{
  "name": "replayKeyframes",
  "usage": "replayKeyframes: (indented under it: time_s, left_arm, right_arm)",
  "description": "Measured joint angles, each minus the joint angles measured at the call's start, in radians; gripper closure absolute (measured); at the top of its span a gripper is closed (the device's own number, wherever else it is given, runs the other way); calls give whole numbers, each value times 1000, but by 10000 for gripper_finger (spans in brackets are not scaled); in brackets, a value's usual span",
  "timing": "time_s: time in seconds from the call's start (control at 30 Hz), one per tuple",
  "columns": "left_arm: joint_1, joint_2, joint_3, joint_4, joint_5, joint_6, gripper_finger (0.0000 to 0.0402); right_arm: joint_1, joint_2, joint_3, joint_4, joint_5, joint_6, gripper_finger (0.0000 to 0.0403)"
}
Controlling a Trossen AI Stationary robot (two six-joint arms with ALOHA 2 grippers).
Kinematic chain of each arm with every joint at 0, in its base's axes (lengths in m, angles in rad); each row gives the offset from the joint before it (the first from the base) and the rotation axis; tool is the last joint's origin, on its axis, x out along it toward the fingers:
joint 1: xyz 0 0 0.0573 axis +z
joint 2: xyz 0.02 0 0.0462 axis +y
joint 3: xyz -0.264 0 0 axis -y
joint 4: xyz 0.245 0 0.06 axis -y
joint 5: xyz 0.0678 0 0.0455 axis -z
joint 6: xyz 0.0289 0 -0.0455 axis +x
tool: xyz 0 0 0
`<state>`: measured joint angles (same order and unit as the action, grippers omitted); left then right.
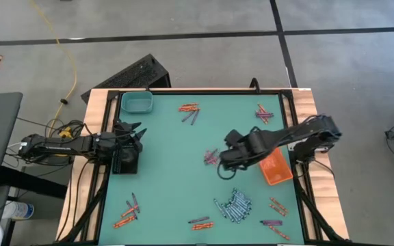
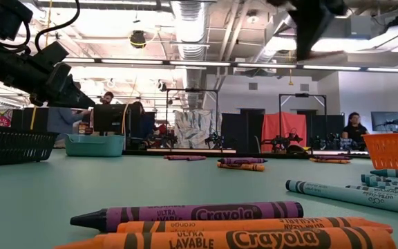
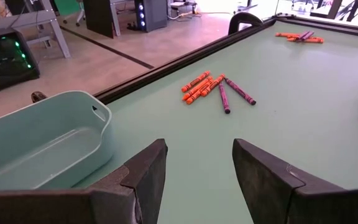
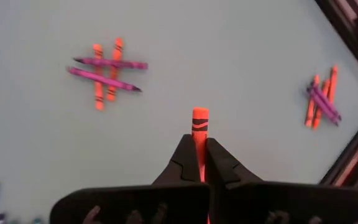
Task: Sort crayons
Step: Put the orange crayon into the orange bin
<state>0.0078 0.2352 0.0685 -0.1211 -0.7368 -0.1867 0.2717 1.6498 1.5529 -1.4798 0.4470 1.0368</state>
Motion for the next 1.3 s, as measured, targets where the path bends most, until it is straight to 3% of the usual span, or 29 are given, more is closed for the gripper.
replayKeyframes:
  time_s: [0.27,0.43,0.93,1.3]
  left_arm:
    - [0,0,0,0,0,0,225]
    - [0,0,0,0,0,0,225]
    - [0,0,0,0,0,0,225]
    - [0,0,0,0,0,0,225]
  right_arm:
    - [5,-214,-395,227,-64,210,403]
    - [27,-271,-532,261,-130,333,403]
    - [149,-323,-658,175,-235,623,403]
    - [194,-321,-712,178,-247,746,399]
